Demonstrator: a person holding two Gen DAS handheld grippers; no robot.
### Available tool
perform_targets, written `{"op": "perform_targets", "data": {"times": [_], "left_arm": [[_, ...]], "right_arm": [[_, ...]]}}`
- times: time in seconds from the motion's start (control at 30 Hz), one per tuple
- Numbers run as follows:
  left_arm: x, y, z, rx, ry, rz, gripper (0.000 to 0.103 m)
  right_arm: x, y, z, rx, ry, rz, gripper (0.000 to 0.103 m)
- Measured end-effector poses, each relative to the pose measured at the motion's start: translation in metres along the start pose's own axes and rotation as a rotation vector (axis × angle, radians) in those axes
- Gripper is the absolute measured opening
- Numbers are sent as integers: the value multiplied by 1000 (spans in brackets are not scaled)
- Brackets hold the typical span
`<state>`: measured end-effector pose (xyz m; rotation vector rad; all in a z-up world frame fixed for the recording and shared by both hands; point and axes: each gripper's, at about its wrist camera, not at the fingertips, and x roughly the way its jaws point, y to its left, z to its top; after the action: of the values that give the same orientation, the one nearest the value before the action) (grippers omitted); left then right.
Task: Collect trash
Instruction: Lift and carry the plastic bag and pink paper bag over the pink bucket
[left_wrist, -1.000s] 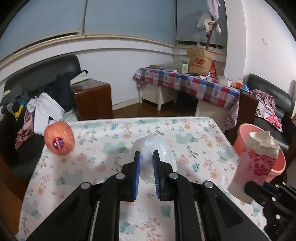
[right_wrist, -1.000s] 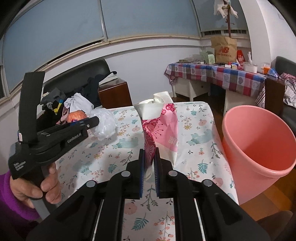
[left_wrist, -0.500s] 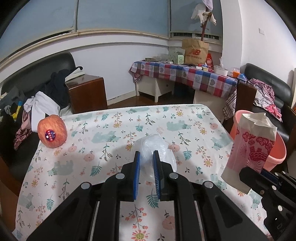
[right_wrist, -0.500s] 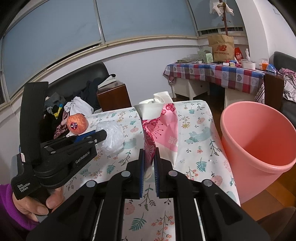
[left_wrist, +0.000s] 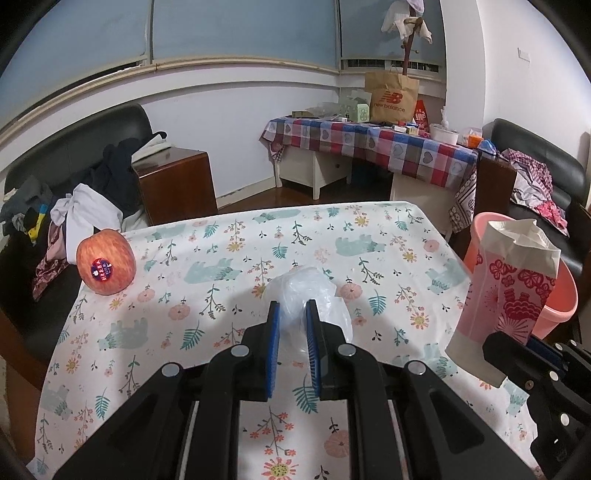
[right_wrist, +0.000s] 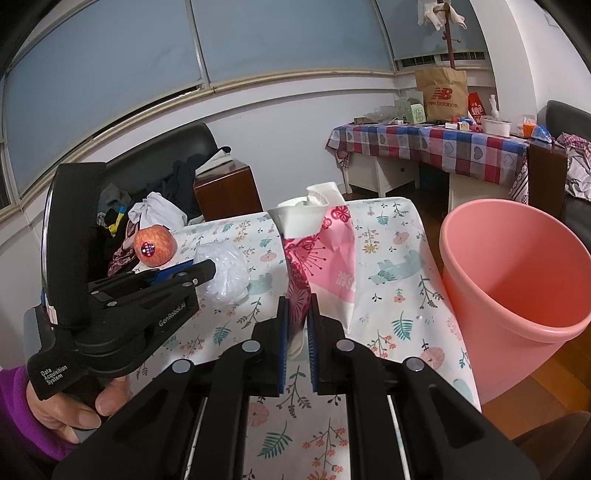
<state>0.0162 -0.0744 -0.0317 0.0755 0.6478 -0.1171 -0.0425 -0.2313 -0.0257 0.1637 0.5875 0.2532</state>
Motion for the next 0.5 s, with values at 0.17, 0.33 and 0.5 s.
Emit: {"op": "perform_targets", "data": {"times": [0.17, 0.33, 0.5], "left_arm": [[-5, -10, 3, 5, -26, -23, 13], [-11, -32, 15, 48, -64, -64, 13], [-15, -56, 30, 71, -90, -114, 13]], "right_arm": [[-1, -4, 0, 10, -5, -7, 10], [-17, -15, 10, 28, -63, -53, 10], [-31, -34, 17, 38, -101, -123, 10]]}}
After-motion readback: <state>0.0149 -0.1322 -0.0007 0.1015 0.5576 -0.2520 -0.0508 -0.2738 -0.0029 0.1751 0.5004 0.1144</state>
